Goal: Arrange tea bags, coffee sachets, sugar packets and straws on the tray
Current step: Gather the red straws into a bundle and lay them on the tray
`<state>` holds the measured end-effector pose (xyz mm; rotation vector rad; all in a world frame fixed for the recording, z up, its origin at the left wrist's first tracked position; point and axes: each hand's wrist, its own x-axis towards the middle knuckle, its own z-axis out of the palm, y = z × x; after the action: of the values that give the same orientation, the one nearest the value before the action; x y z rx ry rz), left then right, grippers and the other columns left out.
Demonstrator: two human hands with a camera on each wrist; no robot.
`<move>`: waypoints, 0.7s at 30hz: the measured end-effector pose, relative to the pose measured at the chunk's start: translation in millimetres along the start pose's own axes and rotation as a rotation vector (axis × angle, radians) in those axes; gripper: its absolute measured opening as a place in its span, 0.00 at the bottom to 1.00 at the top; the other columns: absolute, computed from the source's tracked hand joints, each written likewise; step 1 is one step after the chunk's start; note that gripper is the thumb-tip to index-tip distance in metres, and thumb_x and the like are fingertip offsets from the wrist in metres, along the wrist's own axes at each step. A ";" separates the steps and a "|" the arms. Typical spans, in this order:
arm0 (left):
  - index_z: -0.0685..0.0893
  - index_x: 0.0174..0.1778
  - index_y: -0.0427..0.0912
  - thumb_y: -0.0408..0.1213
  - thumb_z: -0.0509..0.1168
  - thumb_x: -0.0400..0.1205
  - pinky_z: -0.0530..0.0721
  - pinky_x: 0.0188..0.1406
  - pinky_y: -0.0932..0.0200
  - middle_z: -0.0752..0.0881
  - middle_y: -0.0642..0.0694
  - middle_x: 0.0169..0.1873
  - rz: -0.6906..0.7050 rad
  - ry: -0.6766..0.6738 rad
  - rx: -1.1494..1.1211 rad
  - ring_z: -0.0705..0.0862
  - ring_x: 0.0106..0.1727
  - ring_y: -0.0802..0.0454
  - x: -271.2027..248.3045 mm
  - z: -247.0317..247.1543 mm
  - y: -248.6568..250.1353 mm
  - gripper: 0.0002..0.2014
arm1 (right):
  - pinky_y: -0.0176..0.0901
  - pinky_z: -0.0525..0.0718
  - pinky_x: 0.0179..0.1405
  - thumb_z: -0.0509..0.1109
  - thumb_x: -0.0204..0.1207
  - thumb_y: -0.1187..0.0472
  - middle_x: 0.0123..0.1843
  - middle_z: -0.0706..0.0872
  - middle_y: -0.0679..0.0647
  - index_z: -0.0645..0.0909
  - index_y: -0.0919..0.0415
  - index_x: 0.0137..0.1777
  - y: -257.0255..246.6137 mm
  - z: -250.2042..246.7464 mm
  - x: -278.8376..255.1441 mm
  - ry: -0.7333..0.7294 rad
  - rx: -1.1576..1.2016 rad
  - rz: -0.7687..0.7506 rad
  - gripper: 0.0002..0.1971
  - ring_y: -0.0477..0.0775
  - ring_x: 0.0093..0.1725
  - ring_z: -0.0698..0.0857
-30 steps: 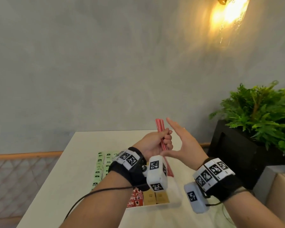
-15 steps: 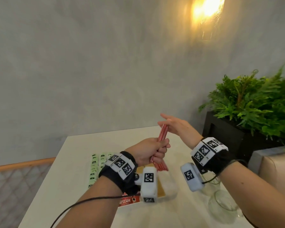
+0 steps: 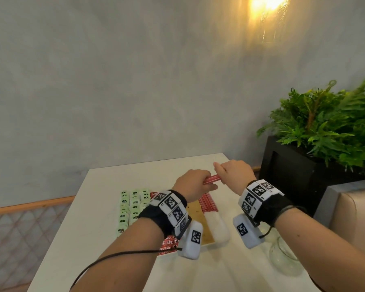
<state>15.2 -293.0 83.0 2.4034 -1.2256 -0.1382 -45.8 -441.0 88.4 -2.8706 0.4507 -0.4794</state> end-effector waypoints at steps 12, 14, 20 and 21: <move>0.80 0.63 0.30 0.54 0.49 0.90 0.79 0.70 0.46 0.84 0.32 0.58 -0.604 0.187 -1.682 0.83 0.64 0.38 14.0 12.9 -16.8 0.29 | 0.47 0.77 0.37 0.48 0.87 0.46 0.28 0.82 0.53 0.76 0.56 0.24 24.5 8.0 1.6 0.099 0.038 0.095 0.31 0.62 0.34 0.83; 0.81 0.63 0.29 0.56 0.50 0.89 0.80 0.70 0.46 0.86 0.33 0.55 -0.604 0.182 -1.654 0.85 0.62 0.39 20.7 17.0 -11.3 0.30 | 0.47 0.78 0.38 0.48 0.87 0.45 0.27 0.81 0.50 0.78 0.55 0.26 19.3 15.0 3.8 0.084 0.064 0.081 0.31 0.59 0.34 0.83; 0.84 0.60 0.37 0.55 0.59 0.86 0.89 0.47 0.58 0.88 0.44 0.45 -0.290 -0.378 -0.939 0.88 0.43 0.51 13.6 35.1 -13.6 0.23 | 0.45 0.77 0.37 0.56 0.85 0.43 0.28 0.84 0.48 0.83 0.55 0.30 33.0 15.0 19.8 0.048 0.137 0.054 0.27 0.55 0.34 0.84; 0.83 0.55 0.38 0.55 0.60 0.86 0.88 0.42 0.59 0.84 0.47 0.37 -0.233 -0.422 -0.863 0.84 0.36 0.54 13.3 40.3 -15.0 0.21 | 0.44 0.76 0.36 0.59 0.84 0.43 0.26 0.83 0.46 0.83 0.55 0.30 34.6 16.5 22.4 0.028 0.139 0.048 0.25 0.54 0.34 0.84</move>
<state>23.2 -309.4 41.8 1.7580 -0.7797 -1.0539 -29.0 -478.3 71.1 -2.7167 0.4700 -0.5215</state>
